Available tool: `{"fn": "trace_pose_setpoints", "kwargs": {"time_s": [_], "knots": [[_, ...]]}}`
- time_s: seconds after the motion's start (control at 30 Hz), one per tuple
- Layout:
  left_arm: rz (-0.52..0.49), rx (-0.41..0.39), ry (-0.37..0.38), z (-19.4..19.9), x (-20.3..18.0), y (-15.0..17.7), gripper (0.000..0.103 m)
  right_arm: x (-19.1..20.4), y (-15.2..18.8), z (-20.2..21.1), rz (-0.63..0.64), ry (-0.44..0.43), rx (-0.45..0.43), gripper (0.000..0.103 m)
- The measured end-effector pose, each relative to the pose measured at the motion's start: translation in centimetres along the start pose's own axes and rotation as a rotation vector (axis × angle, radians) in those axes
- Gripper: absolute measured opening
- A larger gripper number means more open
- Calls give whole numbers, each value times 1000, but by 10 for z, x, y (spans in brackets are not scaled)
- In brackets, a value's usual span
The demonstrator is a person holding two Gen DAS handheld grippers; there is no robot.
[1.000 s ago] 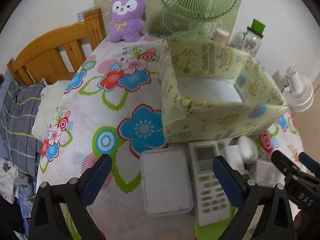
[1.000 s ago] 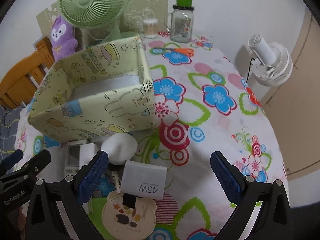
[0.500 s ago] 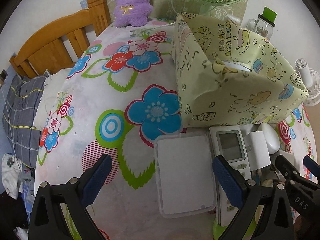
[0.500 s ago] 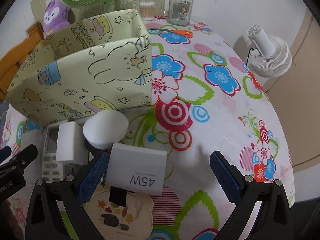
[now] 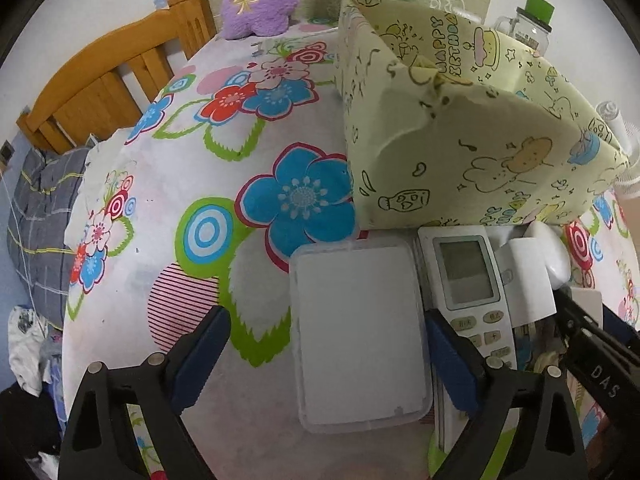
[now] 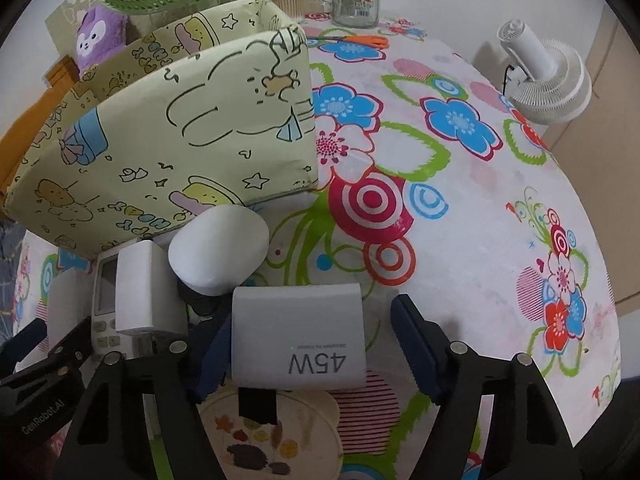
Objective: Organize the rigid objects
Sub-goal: 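Grasp the white flat case with the left tool while the right tool grasps the white charger, then lift the white case with the left tool while the right tool lifts the charger toward the fabric box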
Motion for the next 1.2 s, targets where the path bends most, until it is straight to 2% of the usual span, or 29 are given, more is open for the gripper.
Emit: {"fn": "trace_pose_setpoints", "kwargs": {"time_s": [0.03, 0.07, 0.1, 0.13, 0.33, 0.5, 0.7, 1.2], "knots": [[4, 0, 17, 0, -1, -1, 89, 2, 0, 0, 9, 1, -4, 74], [10, 1, 35, -1, -2, -1, 79, 4, 0, 0, 15, 0, -7, 69], [20, 8, 60, -1, -3, -2, 64, 6, 0, 1, 23, -2, -12, 61], [39, 19, 76, -1, -3, -2, 62, 9, 0, 1, 34, -5, -16, 59], [38, 16, 99, 1, -9, -3, 61, 9, 1, 2, 32, 3, -22, 58], [1, -26, 75, 12, -12, -7, 61, -1, 0, 6, -4, 21, -14, 58], [6, -40, 86, 25, -12, -14, 61, -8, -11, 24, -10, 29, -46, 58], [-11, -104, 123, 78, -25, -33, 61, -1, -36, 78, -8, -15, -108, 58]]}}
Point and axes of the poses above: each gripper's, at about its wrist camera, not at the fingertips, and z roughly against the way its jaws point, x to its left, y to its underside, the point moved 7 cm from there along -z, roughly the way its jaws point, and after that the axes turned 7 degrees about -y, right-handed, at the moved point
